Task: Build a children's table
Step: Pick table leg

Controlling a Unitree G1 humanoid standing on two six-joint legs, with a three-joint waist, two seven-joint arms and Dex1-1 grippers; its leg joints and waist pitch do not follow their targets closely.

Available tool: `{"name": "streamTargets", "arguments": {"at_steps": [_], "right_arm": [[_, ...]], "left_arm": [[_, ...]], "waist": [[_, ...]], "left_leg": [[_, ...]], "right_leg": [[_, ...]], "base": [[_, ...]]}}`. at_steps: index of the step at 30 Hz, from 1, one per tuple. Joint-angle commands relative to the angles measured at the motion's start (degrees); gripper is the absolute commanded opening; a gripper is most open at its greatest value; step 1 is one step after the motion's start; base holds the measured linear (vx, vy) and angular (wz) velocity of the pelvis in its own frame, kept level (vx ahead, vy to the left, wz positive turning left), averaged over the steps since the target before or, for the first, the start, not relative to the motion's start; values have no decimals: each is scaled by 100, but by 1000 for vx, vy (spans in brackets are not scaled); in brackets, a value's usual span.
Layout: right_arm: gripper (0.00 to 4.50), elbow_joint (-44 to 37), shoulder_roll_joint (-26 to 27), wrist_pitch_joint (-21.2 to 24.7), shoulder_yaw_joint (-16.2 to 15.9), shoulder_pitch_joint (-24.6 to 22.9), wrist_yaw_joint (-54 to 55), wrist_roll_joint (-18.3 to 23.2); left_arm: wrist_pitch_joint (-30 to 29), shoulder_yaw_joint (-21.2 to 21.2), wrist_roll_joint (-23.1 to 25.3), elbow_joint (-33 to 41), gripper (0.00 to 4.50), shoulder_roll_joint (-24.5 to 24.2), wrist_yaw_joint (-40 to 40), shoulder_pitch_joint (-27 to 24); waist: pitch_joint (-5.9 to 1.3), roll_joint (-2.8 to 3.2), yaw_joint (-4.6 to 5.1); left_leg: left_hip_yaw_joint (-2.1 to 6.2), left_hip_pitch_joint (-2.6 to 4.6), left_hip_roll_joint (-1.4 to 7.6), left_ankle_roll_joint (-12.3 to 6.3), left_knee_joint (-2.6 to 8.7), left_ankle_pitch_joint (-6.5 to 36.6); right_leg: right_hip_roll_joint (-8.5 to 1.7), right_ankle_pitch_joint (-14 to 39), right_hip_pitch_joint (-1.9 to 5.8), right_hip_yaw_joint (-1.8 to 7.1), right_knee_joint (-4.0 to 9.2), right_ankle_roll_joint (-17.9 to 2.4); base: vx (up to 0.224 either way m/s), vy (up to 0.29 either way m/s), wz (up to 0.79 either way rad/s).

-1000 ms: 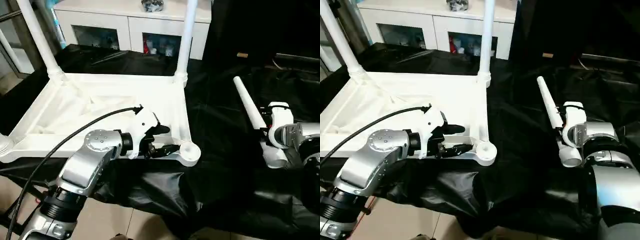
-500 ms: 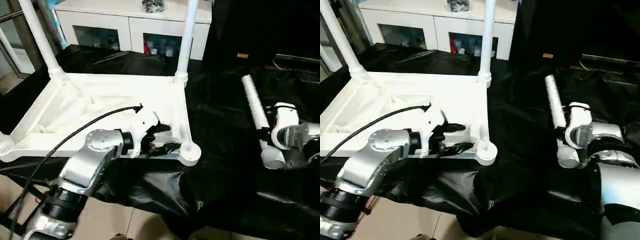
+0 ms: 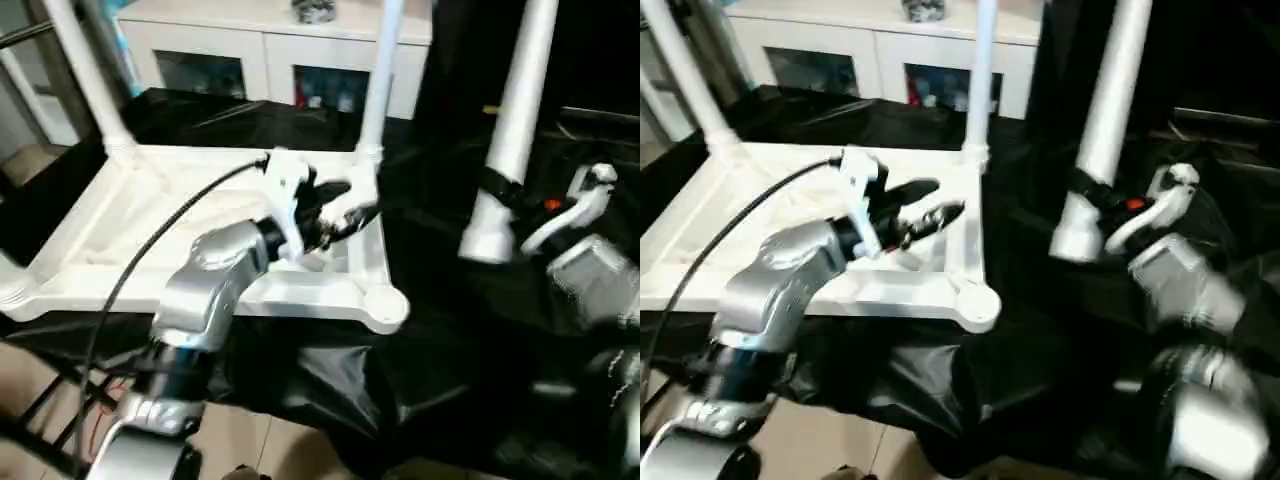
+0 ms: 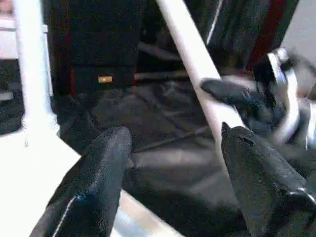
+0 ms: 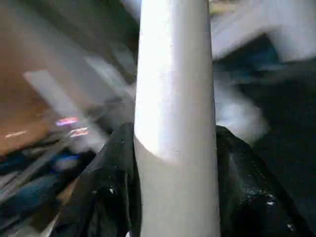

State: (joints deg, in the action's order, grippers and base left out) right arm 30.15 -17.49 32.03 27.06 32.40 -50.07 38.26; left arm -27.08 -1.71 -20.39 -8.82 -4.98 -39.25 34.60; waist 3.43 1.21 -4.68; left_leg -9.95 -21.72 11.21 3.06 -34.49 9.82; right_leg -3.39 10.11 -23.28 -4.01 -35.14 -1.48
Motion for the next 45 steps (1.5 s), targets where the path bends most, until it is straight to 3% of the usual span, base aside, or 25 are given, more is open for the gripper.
{"name": "streamTargets", "arguments": {"at_steps": [1,2,3,5,6,8,12,13,14,17,20,21,23,35,38,45], "right_arm": [[182,-890,43,390,-249,-240,-423,541],[182,-1058,75,510,-333,-329,-533,660],[182,-1135,92,555,-373,-376,-588,693],[182,-1274,122,630,-448,-464,-690,738],[182,-1525,146,704,-674,-620,-837,655],[182,-1704,159,790,-806,-713,-851,630],[182,-1992,108,876,-1333,-864,-795,355],[182,-2034,95,893,-1380,-881,-780,363],[182,-2062,85,914,-1416,-891,-775,364],[182,-2141,61,918,-1571,-921,-797,316],[182,-2151,67,778,-2003,-891,-723,-69],[182,-2168,67,758,-2082,-879,-693,-142],[182,-2207,72,677,-2200,-873,-644,-271],[182,-2214,530,-35,-2444,-555,459,-979],[182,-2125,648,-170,-2516,-471,885,-1244],[182,-2272,1033,-183,-2626,-367,1533,-1445]], "left_arm": [[-364,234,-461,-103,333,191,-13,324],[-470,314,-598,-158,333,265,2,424],[-518,358,-659,-199,333,306,11,476],[-605,440,-769,-283,333,383,34,576],[-680,522,-895,-449,333,491,57,722],[-744,566,-1009,-502,333,546,38,781],[-1145,671,-1541,-426,333,764,-92,840],[-1192,669,-1571,-415,333,773,-110,837],[-1238,654,-1579,-403,333,778,-124,828],[-1219,502,-1431,-400,333,759,-147,773],[-1248,500,-1382,-433,315,818,108,778],[-1250,556,-1386,-441,305,845,230,808],[-1248,646,-1393,-470,297,883,426,855],[-979,912,-1155,-548,223,1002,1346,1041],[-877,831,-849,-664,205,976,1721,1091],[-728,833,-623,-762,185,1044,2153,1111]], "waist": [[-460,-118,-59],[-446,-87,-100],[-444,-112,-111],[-441,-96,-143],[-425,-121,-141],[-429,-124,-166],[-450,-155,-175],[-451,-151,-173],[-440,-193,-170],[-430,-176,-174],[-429,-183,-164],[-423,-215,-149],[-423,-198,-152],[-425,-197,-109],[-424,-188,-99],[-426,-186,-43]], "left_leg": [[-9,80,168,-562,303,712],[-4,80,162,-495,306,774],[3,79,170,-449,314,796],[-1,81,159,-408,310,785],[3,61,159,-363,325,791],[7,59,143,-356,323,735],[18,31,142,-340,320,523],[21,33,157,-345,324,526],[13,26,144,-376,324,543],[19,31,146,-379,330,555],[27,25,157,-340,336,525],[24,28,159,-316,341,577],[24,32,156,-294,339,609],[36,41,160,-215,351,633],[32,38,156,-229,347,578],[43,34,153,-194,360,633]], "right_leg": [[-371,1077,349,203,442,-1274],[-390,1292,345,208,457,-1227],[-397,1442,333,207,473,-1153],[-395,1566,325,205,490,-1067],[-403,1722,320,211,514,-961],[-417,1723,323,226,524,-874],[-437,1502,333,232,489,-921],[-435,1456,331,237,483,-924],[-431,1473,335,237,497,-888],[-431,1620,325,236,515,-776],[-433,1551,328,238,498,-747],[-437,1566,331,241,505,-751],[-445,1605,332,243,507,-761],[-446,1403,332,255,480,-788],[-430,1295,322,263,475,-783],[-433,1199,338,265,464,-809]], "base": [[0,0,0],[0,0,0],[0,0,0],[0,0,0],[0,0,0],[0,0,0],[0,0,0],[0,0,0],[0,0,0],[0,0,0],[0,0,0],[0,0,0],[0,0,0],[0,0,0],[0,0,0],[0,0,0]]}}
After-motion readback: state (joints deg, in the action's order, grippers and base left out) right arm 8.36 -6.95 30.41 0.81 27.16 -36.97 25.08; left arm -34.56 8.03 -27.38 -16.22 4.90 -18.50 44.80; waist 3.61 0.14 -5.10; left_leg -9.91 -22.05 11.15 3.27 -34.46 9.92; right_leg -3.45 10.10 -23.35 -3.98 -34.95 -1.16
